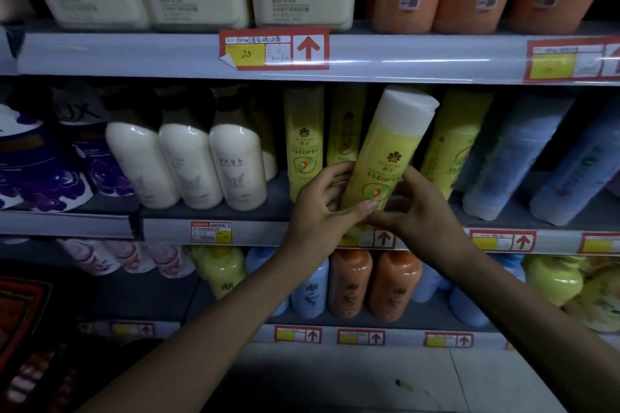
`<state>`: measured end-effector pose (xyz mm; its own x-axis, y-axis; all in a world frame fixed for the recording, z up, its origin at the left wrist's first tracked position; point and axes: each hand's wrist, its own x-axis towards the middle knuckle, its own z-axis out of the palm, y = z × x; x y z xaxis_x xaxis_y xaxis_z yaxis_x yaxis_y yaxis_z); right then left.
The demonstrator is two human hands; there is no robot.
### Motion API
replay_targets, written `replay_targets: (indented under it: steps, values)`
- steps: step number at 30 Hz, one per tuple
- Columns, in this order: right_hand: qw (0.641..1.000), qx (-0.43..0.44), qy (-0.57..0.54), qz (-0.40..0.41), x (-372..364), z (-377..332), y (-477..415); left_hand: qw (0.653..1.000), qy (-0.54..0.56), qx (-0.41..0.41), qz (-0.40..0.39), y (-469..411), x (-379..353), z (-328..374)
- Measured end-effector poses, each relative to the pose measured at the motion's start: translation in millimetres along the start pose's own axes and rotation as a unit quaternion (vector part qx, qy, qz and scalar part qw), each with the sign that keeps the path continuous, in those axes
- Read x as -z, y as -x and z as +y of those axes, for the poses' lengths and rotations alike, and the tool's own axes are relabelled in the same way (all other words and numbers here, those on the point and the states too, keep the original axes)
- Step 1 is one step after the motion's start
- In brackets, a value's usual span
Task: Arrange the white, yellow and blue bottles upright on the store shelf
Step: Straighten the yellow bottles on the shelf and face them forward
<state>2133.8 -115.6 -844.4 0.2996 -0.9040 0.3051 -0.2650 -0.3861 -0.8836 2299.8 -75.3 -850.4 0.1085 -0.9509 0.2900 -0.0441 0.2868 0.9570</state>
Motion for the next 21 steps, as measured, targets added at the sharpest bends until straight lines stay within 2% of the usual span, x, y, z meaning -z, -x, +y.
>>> replay_targets:
  steps: [2,5,8,11,14,21]
  values:
    - [0.999,0.000,-0.029,0.015,-4,2,-6,0.999,-0.026,-0.020,0.025,-3,-1,0]
    - [0.999,-0.001,-0.015,0.038,-8,5,-14,0.990,-0.097,-0.023,0.096,-2,0,-6]
    - [0.999,-0.013,0.014,0.051,-12,8,-23,0.960,-0.210,-0.048,0.181,-1,12,-18]
    - [0.998,-0.018,0.033,0.052,-17,13,-29,0.927,-0.280,-0.062,0.243,-4,26,-25]
    - [0.997,-0.020,0.057,0.054,-21,17,-34,0.913,-0.314,-0.037,0.256,-9,36,-31]
    - [0.995,-0.060,0.046,0.072,-31,20,-42,0.912,-0.348,-0.001,0.219,-21,42,-47]
